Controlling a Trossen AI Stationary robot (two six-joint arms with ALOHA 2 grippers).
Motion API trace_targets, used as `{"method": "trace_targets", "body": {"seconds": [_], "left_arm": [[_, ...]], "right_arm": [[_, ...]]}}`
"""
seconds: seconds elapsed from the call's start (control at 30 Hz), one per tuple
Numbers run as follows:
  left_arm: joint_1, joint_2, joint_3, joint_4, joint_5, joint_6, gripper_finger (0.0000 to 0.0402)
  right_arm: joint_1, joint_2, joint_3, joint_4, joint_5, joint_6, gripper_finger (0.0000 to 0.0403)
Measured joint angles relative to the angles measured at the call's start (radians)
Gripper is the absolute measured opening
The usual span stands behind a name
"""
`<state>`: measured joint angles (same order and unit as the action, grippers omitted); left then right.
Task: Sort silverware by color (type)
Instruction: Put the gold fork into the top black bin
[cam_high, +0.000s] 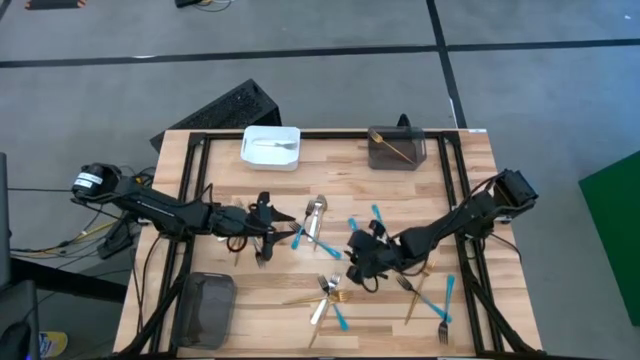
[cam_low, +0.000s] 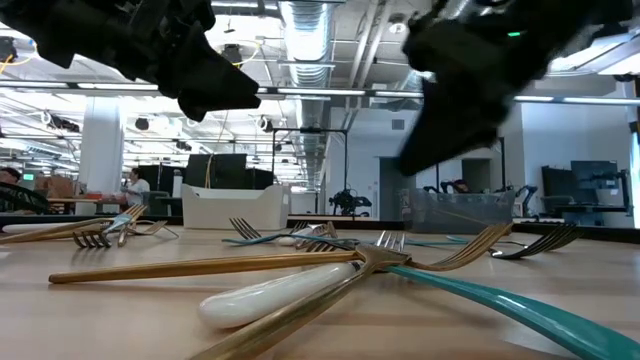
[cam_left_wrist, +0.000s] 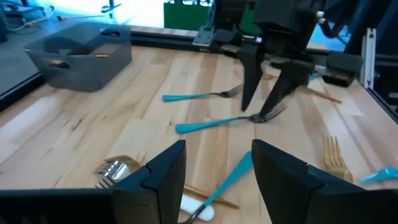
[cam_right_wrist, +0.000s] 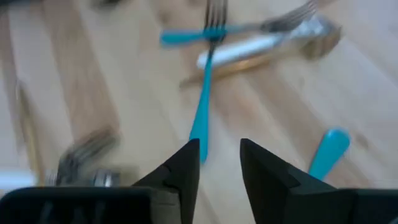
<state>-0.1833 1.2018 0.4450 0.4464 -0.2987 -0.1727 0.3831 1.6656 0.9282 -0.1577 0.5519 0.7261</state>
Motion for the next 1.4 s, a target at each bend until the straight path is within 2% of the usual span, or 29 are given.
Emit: {"method": "trace_targets", "body": {"seconds": [0.2,0.33,0.47,0.57,0.7,0.9,1.07,1.17,1.27,1.33,1.4], "left_arm": [[-0.002,0.0,0.0,-0.03,-0.004,-0.031,0.0169],[0.0,0.0,0.0,-0.048,-0.059,-0.034,0.0169],[0.0,0.0,0.0,-0.051,-0.102,-0.05,0.0169],[0.0,0.0,0.0,-0.101,-0.119,-0.074,0.0169],[0.0,0.0,0.0,-0.194,-0.138,-0.12,0.0169],[-0.002,0.0,0.0,-0.356,-0.136,-0.194,0.0169],[0.005,0.005,0.0,-0.436,-0.23,-0.214,0.0169],[0.036,0.004,0.0,-0.437,-0.276,-0.153,0.0169],[0.11,0.004,0.0,-0.418,-0.3,-0.039,0.0169],[0.189,0.004,0.0,-0.388,-0.28,0.045,0.0169],[0.288,0.003,0.0,-0.365,-0.195,0.114,0.0169]], "right_arm": [[-0.027,0.009,0.001,0.075,0.084,-0.001,0.015],[-0.08,0.009,0.0,0.102,0.112,-0.023,0.0143],[-0.162,0.009,0.0,0.134,0.038,-0.02,0.0132],[-0.181,0.009,0.0,0.147,-0.009,-0.028,0.0124],[-0.157,0.009,0.0,0.138,-0.013,-0.073,0.0119],[-0.053,0.009,0.0,0.137,0.0,-0.099,0.0118],[-0.037,0.009,0.0,0.087,0.122,-0.111,0.0118],[-0.089,0.009,0.0,0.031,0.167,-0.145,0.0118],[-0.189,0.009,-0.001,0.023,0.158,-0.204,0.0118],[-0.267,0.009,0.0,0.035,0.098,-0.246,0.0118],[-0.344,0.009,0.009,0.035,0.015,-0.294,0.0118]]}}
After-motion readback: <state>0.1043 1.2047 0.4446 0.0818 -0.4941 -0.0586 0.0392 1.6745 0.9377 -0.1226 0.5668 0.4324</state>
